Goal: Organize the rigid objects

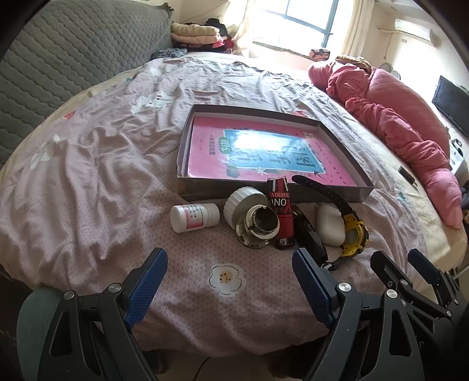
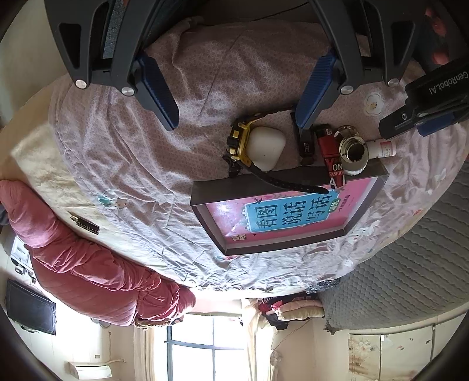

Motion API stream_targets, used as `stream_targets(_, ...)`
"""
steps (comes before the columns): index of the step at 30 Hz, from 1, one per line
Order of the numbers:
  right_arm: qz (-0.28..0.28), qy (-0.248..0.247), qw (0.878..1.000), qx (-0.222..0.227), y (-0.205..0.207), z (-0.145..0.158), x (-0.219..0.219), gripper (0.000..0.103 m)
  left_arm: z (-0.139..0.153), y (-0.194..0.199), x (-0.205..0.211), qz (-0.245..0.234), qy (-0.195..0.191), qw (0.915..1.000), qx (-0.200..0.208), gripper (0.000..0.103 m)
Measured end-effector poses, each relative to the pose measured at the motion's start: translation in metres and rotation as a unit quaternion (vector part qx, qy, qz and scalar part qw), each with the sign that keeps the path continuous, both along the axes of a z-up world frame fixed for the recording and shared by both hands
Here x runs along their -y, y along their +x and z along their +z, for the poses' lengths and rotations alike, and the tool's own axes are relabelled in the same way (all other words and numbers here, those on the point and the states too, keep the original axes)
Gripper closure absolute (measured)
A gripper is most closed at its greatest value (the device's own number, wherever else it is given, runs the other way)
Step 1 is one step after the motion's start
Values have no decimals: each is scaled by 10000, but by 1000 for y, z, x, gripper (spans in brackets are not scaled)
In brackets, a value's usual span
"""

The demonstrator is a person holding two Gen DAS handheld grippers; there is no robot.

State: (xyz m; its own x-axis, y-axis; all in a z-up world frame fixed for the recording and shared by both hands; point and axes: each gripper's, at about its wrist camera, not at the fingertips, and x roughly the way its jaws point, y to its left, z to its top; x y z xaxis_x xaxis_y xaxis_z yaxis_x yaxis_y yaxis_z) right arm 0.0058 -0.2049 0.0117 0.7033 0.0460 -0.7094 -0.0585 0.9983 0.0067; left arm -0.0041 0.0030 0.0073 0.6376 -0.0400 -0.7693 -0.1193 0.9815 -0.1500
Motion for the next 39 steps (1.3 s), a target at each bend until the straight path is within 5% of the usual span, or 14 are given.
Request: stream_targets(39,-84,6,10000,20,1,0,3,22,-6,1,0,70,69,9999,-91,15)
